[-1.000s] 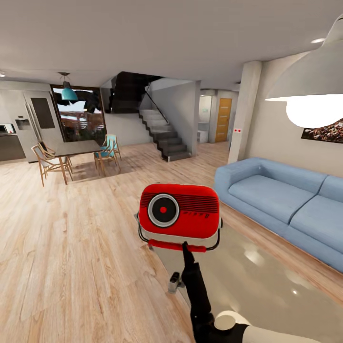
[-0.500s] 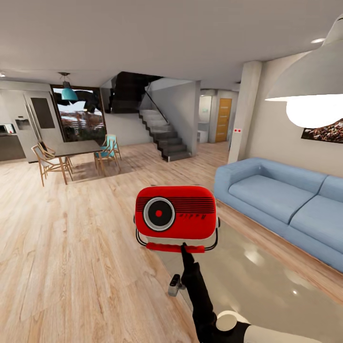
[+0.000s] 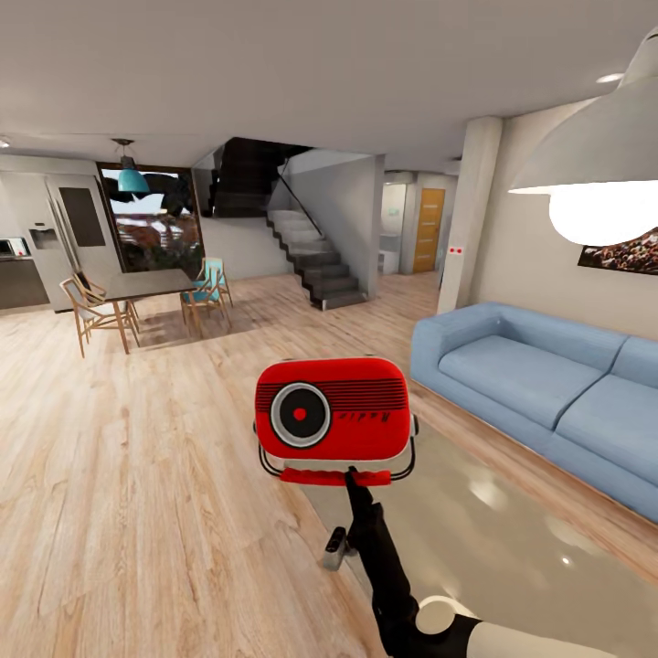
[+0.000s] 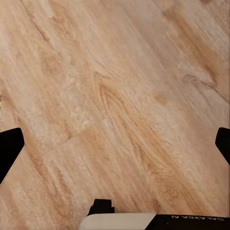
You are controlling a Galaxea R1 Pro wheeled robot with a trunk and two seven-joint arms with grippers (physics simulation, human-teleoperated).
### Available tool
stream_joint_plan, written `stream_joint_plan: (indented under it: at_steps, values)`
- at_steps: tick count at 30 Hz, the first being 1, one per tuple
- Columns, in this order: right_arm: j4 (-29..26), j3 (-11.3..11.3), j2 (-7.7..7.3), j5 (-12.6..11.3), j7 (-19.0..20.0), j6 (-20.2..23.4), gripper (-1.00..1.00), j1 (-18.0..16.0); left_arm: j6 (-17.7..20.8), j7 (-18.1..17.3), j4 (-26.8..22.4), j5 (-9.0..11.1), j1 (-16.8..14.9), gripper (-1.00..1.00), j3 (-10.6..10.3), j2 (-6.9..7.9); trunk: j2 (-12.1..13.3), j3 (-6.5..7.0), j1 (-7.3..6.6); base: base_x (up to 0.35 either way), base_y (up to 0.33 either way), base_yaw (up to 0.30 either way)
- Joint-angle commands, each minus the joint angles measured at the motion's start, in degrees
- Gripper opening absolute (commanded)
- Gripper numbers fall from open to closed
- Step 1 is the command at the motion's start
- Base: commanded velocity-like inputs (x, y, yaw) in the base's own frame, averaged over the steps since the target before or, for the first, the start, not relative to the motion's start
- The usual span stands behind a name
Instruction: Turn on the radio receiver that's on the table in the living room.
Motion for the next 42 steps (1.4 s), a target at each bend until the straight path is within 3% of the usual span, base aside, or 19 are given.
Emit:
stream_joint_plan:
  at_steps: [1, 7, 13, 24, 35, 36, 39, 40, 42]
  values:
    - [0.0, 0.1, -0.09, 0.2, 0.0, 0.0, -1.0, 0.0, -0.3, -0.1, -0.3, 0.0, 0.1, 1.0, 0.0, 0.21, 0.0, 0.01, 0.0, 0.0, 0.0, 0.0]
    - [0.0, 0.0, -0.75, 0.2, 0.1, 0.1, -1.0, 0.0, -2.2, -0.3, -1.9, 0.3, 0.4, 1.0, 0.2, 1.91, 0.0, 0.01, 0.0, 0.0, 0.0, 0.0]
    - [0.2, -0.3, -1.77, 0.2, -0.2, 0.3, -1.0, 0.0, -4.1, -0.7, -2.1, 0.4, 0.5, 1.0, 0.2, 2.46, 0.0, 0.01, 0.0, 0.0, 0.0, 0.0]
    - [0.2, -4.3, -3.44, 0.9, -0.3, 0.8, -1.0, -0.1, -3.6, -0.9, -4.5, 0.4, 0.5, 1.0, 0.0, 2.06, 0.0, 0.01, 0.0, 0.0, 0.0, 0.0]
    - [0.3, -7.4, -4.32, 1.5, -0.3, 0.9, -1.0, -0.3, 0.0, -0.9, -8.1, 0.5, 0.5, 1.0, -0.7, 1.66, 0.0, 0.01, 0.0, 0.0, 0.0, 0.0]
    - [0.3, -7.8, -4.51, 1.6, -0.3, 0.9, -1.0, -0.3, 0.3, -0.9, -8.4, 0.5, 0.5, -1.0, -0.9, 1.65, 0.0, 0.01, 0.0, 0.0, 0.0, 0.0]
    - [0.3, -8.8, -5.05, 2.1, -0.3, 0.9, -1.0, -0.3, 1.2, -0.9, -9.4, 0.6, 0.5, -1.0, -1.2, 1.59, 0.0, 0.01, 0.0, 0.0, 0.0, 0.0]
    - [0.3, -9.1, -5.32, 3.4, -0.3, 0.9, -1.0, -0.3, 5.5, -0.9, -23.1, 0.6, 0.5, -1.0, -1.3, 1.48, 0.0, 0.01, 0.0, 0.0, 0.0, 0.0]
    - [0.3, -9.4, -5.65, 3.9, -0.3, 0.9, -1.0, -0.3, 5.7, -0.9, -24.3, 0.7, 0.5, -1.0, -1.4, 1.26, 0.0, 0.01, 0.0, 0.0, 0.0, 0.0]
